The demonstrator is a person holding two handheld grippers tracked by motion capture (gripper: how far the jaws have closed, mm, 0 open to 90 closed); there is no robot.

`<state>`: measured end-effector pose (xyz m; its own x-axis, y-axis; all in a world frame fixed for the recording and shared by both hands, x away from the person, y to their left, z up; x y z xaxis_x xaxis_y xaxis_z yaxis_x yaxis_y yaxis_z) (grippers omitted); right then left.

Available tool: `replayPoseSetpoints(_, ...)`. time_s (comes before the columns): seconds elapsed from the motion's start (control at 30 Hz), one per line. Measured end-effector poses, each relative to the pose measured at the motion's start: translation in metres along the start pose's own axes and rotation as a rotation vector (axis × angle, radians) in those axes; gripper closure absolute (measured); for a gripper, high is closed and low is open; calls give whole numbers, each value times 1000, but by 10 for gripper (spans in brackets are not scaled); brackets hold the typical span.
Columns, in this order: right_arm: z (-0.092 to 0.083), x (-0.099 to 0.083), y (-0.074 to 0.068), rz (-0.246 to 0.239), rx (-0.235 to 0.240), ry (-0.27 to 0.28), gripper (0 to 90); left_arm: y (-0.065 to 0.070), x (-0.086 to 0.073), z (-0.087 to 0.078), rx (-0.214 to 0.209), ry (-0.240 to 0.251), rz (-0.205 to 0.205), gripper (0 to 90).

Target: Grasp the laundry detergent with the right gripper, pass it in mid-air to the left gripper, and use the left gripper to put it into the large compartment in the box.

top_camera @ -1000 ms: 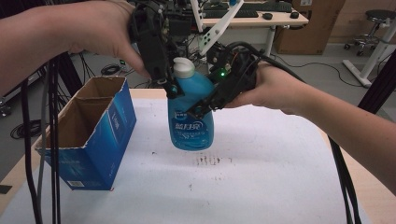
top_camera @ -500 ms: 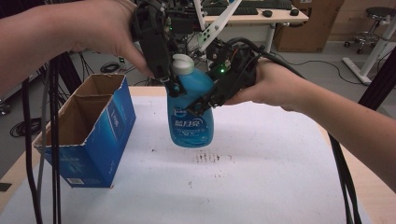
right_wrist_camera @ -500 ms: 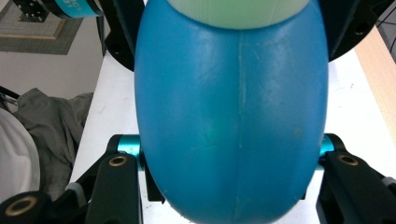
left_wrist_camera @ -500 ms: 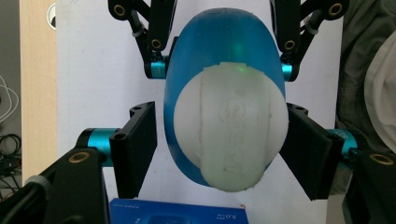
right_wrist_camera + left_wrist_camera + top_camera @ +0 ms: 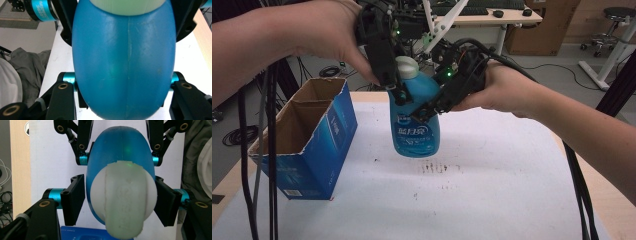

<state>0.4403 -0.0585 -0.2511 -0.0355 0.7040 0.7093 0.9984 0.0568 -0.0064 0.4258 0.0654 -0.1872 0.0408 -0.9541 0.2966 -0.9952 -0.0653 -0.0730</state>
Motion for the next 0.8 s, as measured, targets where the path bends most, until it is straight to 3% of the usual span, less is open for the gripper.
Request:
replayPoseSetpoints(0.57, 1, 2, -1, 1, 2, 2, 456, 2, 1, 0, 3, -2, 4, 376)
replayPoseSetpoints(0.8, 0, 3, -1, 7, 0, 18, 451, 2, 0, -3, 8, 18, -7, 382)
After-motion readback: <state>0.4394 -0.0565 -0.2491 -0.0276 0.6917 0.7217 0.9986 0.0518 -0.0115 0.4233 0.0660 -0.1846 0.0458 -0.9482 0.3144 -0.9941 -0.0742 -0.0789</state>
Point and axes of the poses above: each handheld gripper's, and its own axes: z roughly forward along the jaws, x roughly out of its top, y roughly to its right, the point moved 2 cm from there along z, roughly forward along the jaws, and after that the axes turned 1 degree about y, right-handed, at the moved point
